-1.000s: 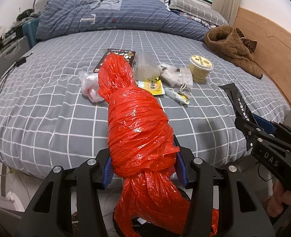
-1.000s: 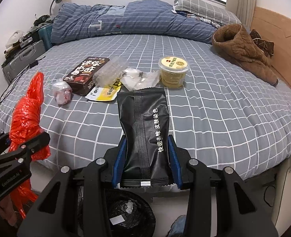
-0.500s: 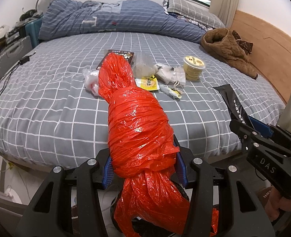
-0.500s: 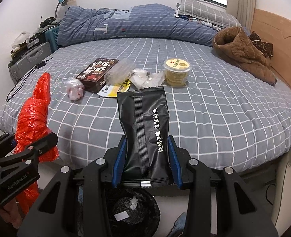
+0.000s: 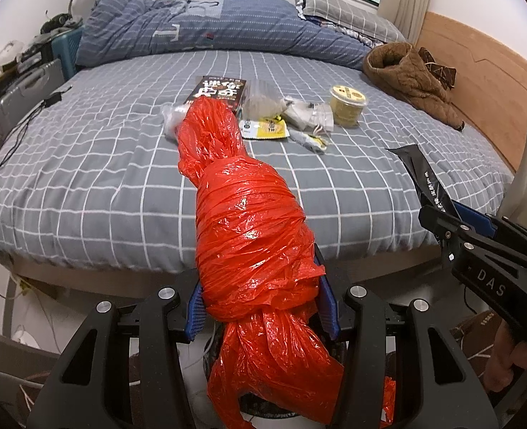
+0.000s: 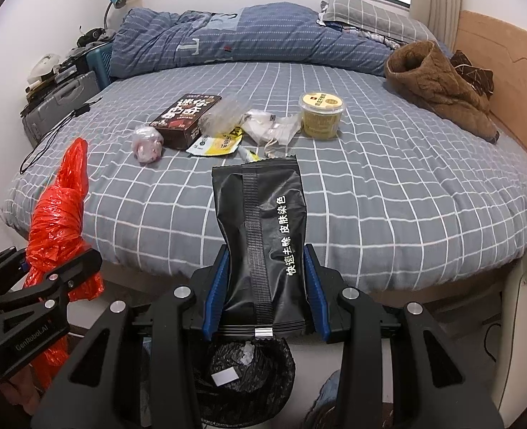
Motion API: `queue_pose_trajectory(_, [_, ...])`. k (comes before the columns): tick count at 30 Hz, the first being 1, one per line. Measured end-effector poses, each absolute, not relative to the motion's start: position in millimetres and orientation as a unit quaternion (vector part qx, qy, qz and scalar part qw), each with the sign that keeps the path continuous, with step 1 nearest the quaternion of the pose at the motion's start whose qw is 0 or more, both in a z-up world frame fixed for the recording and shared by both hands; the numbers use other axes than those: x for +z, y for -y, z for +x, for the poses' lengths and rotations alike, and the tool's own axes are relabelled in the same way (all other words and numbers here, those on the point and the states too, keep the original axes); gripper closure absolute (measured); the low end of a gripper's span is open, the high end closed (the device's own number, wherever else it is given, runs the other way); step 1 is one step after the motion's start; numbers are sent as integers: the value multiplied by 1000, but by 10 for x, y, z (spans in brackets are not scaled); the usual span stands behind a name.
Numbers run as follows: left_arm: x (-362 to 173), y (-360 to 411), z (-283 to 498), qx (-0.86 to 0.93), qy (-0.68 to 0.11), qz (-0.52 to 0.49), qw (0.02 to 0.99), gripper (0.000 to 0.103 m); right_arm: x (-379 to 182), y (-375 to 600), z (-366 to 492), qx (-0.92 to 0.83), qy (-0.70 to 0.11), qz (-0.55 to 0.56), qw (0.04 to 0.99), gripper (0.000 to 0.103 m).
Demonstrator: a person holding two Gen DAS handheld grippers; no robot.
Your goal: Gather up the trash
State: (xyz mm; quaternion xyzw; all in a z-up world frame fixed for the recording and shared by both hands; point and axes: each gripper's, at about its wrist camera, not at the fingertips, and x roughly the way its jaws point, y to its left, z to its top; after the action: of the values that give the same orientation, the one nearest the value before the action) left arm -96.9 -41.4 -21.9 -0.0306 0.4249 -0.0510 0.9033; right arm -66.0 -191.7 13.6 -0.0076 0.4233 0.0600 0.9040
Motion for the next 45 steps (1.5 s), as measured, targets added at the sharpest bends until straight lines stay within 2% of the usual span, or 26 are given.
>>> queue_pose_trajectory(26, [-409, 570, -1438, -64, -467, -27, 881, 54, -63, 2029, -1164, 55, -457, -7, 888, 64])
queue_pose_trajectory(45, [-910, 661, -1519, -75, -515, -34, 853, 55, -506, 2018, -1342, 54, -503, -11, 862, 64])
